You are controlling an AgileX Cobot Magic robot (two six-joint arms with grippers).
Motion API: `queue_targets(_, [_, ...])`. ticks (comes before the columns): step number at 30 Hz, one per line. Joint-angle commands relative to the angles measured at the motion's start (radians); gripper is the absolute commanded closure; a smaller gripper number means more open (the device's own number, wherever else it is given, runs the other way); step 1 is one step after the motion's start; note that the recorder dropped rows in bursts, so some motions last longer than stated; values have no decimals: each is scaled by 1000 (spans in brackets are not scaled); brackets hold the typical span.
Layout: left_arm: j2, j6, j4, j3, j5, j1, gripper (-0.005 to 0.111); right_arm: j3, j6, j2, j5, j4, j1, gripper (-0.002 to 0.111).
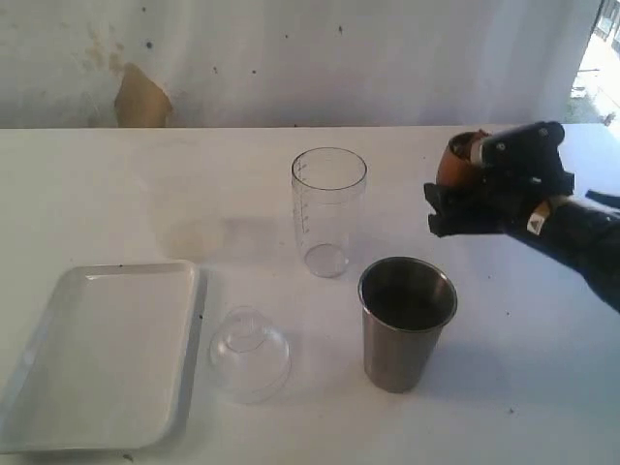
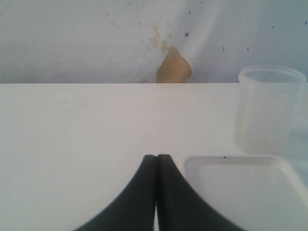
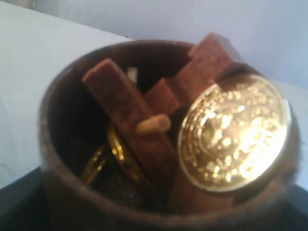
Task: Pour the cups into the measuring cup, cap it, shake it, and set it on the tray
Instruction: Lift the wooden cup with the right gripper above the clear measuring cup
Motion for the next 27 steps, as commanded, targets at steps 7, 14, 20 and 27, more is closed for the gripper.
queue_targets(7, [-5, 0, 1, 5, 2, -4, 107, -390, 125, 24, 298, -127, 65, 108])
queue_targets(14, [-5, 0, 1, 5, 2, -4, 107, -587, 90, 156, 336, -175, 112, 108])
queue_targets(20, [-5, 0, 1, 5, 2, -4, 107, -676, 88, 226, 337, -242, 119, 108])
queue_targets(27, [-5, 0, 1, 5, 2, -4, 107, -692, -44, 240, 311, -322, 125, 108])
